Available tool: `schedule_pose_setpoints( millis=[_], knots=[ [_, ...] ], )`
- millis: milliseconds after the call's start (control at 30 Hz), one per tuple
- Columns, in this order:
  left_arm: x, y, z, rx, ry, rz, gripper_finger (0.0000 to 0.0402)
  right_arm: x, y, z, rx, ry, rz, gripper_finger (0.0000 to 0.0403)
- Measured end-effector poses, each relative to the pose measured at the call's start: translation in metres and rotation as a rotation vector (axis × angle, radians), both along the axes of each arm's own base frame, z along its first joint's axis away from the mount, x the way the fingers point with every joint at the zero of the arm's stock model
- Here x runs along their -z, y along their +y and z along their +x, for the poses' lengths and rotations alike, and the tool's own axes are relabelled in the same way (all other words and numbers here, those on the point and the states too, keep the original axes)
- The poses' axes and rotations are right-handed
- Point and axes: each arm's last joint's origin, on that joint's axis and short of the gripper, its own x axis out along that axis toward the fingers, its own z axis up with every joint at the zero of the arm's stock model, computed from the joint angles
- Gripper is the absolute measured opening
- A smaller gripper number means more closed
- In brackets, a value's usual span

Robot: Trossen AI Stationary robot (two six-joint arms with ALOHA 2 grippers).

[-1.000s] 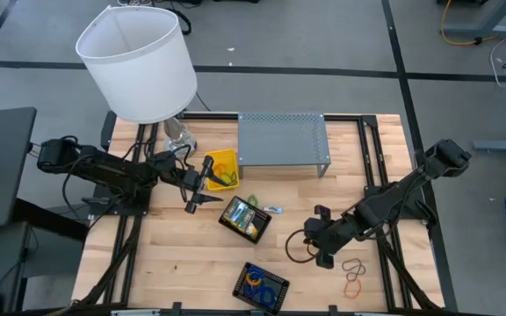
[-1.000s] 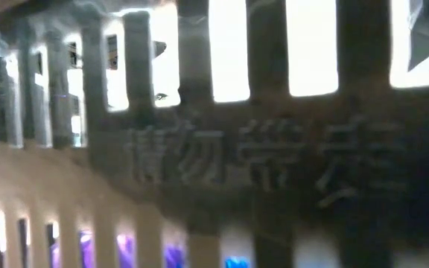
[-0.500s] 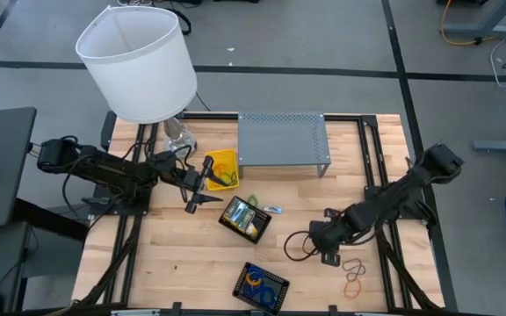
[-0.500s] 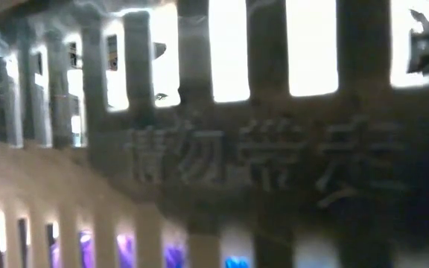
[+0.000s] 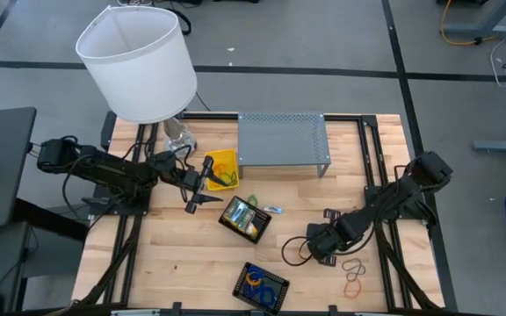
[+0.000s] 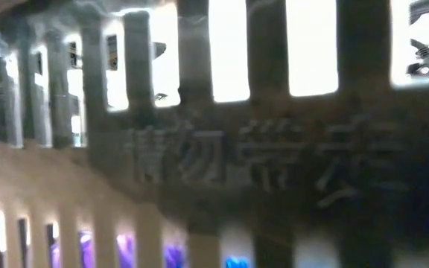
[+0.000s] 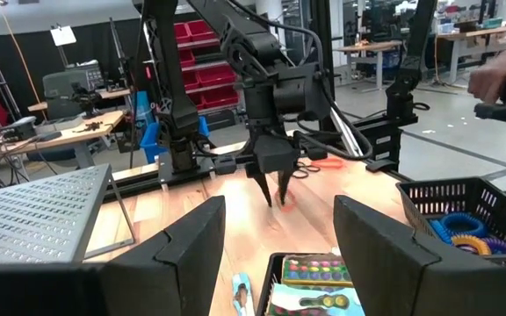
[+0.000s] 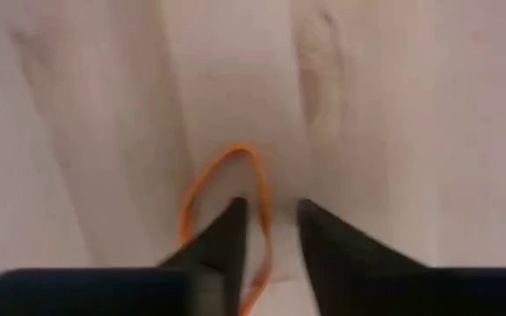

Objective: Pick & Place Office Desk Supplies
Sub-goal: Put the top orange rubber band into the yellow bin

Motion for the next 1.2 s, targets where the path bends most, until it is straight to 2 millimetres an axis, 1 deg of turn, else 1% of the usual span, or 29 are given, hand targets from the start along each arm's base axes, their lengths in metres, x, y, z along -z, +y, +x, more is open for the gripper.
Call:
schedule_pose_setpoints(
  millis=[67, 100, 267, 400, 500, 600, 667, 867, 1033, 1200],
  knots=[
    [0.0, 0.0, 0.0, 0.0, 0.001, 0.0, 0.0217, -0.001, -0.001, 0.001, 0.014, 0.013, -0.022, 0.003],
    [0.0, 0.0, 0.0, 0.0, 0.0, 0.001, 0.0217, -0.002, -0.001, 0.001, 0.017, 0.016, -0.026, 0.0016],
    [0.0, 0.0, 0.0, 0.0, 0.001, 0.001, 0.0217, -0.006, 0.002, 0.005, 0.046, 0.01, -0.023, 0.0004],
    [0.0, 0.0, 0.0, 0.0, 0.0, 0.001, 0.0217, -0.016, 0.006, 0.014, 0.045, -0.024, -0.048, 0.0002],
    [0.0, 0.0, 0.0, 0.0, 0.0, -0.001, 0.0217, -0.033, 0.01, 0.029, 0.038, -0.128, -0.079, 0.0001],
    [0.0, 0.0, 0.0, 0.0, 0.0, -0.004, 0.0217, -0.047, 0.013, 0.038, 0.011, -0.17, -0.115, 0.0001],
    [0.0, 0.0, 0.0, 0.001, 0.0, -0.006, 0.0217, -0.062, 0.017, 0.049, 0.0, -0.246, -0.119, 0.0001],
    [0.0, 0.0, 0.0, 0.004, 0.0, -0.012, 0.0217, -0.101, 0.015, 0.074, -0.041, -0.412, -0.236, 0.0001],
    [-0.001, 0.0, 0.0, 0.012, -0.005, -0.023, 0.0217, -0.128, 0.002, 0.093, -0.036, -0.524, -0.374, 0.0],
    [-0.004, 0.0, 0.0, 0.016, -0.02, -0.069, 0.0217, -0.144, -0.017, 0.115, -0.038, -0.633, -0.458, 0.0]
  ],
)
